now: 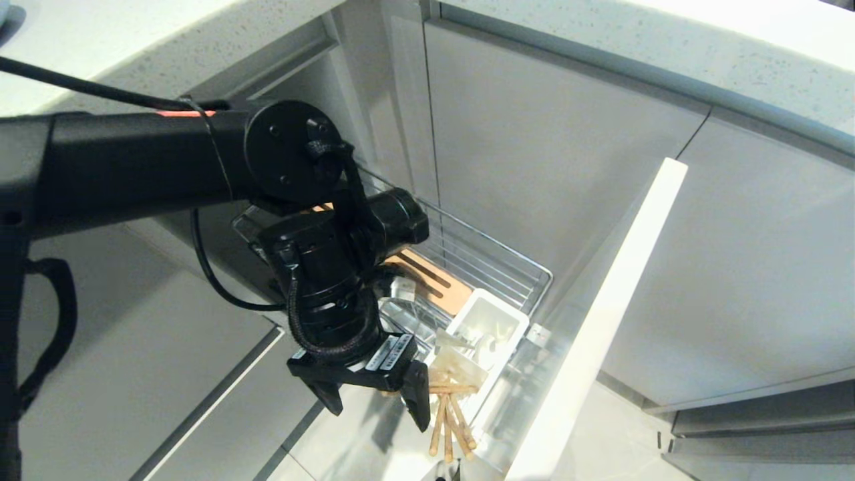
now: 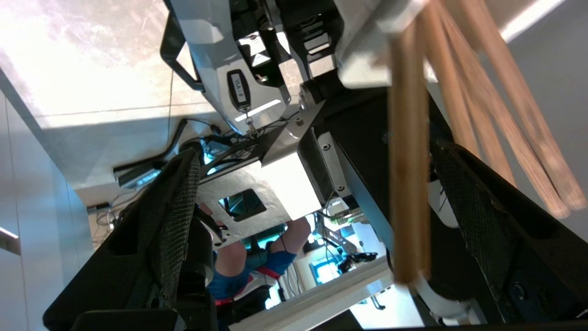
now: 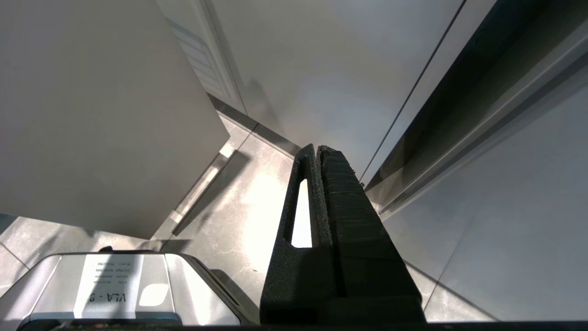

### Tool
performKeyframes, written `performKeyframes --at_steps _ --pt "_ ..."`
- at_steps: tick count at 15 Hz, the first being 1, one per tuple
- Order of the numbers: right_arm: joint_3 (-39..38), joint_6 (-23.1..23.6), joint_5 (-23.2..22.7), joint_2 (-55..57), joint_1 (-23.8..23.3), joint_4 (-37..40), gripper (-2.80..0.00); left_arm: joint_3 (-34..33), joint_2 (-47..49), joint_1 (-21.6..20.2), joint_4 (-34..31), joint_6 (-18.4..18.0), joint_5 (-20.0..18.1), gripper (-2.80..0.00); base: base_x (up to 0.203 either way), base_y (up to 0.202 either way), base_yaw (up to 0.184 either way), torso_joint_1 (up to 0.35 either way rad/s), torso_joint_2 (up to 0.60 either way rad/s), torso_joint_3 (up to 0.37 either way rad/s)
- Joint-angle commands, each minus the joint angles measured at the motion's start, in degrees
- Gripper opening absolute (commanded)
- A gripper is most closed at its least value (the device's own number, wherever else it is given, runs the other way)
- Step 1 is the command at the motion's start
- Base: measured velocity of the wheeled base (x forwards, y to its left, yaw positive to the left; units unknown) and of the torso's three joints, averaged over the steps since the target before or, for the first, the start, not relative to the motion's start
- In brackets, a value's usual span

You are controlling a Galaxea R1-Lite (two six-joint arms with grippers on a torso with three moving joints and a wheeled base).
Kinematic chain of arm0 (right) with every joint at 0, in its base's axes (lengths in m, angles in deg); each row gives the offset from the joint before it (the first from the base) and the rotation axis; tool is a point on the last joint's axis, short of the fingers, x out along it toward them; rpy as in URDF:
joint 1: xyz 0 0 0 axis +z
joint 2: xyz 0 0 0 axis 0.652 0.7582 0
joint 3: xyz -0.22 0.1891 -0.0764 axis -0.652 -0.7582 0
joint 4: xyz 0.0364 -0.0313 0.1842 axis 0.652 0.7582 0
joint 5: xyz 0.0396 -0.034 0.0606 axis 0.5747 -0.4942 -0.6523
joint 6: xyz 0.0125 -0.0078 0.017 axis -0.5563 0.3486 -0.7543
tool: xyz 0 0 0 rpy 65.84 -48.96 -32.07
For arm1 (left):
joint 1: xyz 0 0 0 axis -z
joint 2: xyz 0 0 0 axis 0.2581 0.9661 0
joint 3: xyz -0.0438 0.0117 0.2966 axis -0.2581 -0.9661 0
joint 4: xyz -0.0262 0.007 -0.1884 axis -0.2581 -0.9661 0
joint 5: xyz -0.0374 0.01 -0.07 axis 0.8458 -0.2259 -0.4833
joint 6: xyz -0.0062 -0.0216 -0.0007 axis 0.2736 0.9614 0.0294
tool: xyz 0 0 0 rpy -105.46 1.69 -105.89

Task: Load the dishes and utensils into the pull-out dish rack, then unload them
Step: Take the chopsticks out of the cupboard

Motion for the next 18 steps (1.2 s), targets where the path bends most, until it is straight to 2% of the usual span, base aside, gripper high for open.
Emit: performKeyframes --at_steps 1,5,8,17,18 --pt "-0.1 0.0 0.0 0.0 0.0 0.0 -2.8 0.0 1.3 -0.4 -0.2 0.1 -0.1 0.0 0.0 0.0 0.0 0.0 0.0 0.0" --pt "-0.1 0.0 0.0 0.0 0.0 0.0 -2.8 0.0 2.7 -0.8 0.4 0.0 -0.2 0.0 0.0 0.0 0.0 0.0 0.0 0.0" --pt "-0.1 0.0 0.0 0.0 0.0 0.0 -2.8 0.0 3.1 -0.7 4.3 0.6 -1.6 0.0 0.0 0.0 0.0 0.0 0.0 0.0" --pt "-0.1 0.0 0.0 0.0 0.0 0.0 -2.8 0.0 2.8 -0.7 4.3 0.5 -3.1 0.0 0.0 0.0 0.0 0.0 0.0 0.0" --pt "-0.1 0.0 0.0 0.0 0.0 0.0 -2.8 0.0 2.8 -0.7 4.2 0.5 -3.1 -2.8 0.0 0.0 0.0 0.0 0.0 0.0"
